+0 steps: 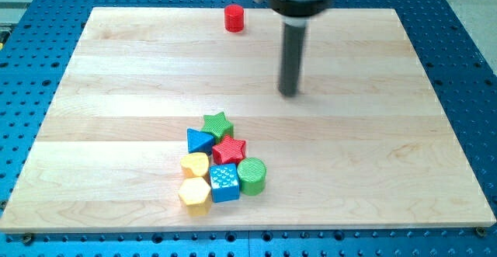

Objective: Push the red star into the red circle

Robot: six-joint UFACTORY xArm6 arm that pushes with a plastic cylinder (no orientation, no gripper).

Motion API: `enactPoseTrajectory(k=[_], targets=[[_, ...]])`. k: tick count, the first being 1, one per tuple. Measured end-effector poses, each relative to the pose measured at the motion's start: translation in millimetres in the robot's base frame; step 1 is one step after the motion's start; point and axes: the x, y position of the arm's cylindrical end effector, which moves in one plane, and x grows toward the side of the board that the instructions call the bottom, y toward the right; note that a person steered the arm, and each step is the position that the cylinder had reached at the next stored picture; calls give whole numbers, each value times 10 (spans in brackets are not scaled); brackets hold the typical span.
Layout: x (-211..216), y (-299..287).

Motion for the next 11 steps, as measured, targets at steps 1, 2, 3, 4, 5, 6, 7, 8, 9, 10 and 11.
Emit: enactPoseTrajectory(k=[1,2,3,4,5,6,7,8,9,10,11], targets=[[856,167],[1379,-385],[1469,-878],[1380,-1228],[1167,-1231],[854,-1214],[221,-821],[-523,-838],[-939,-1179],[-360,-1156],[-792,-1584]])
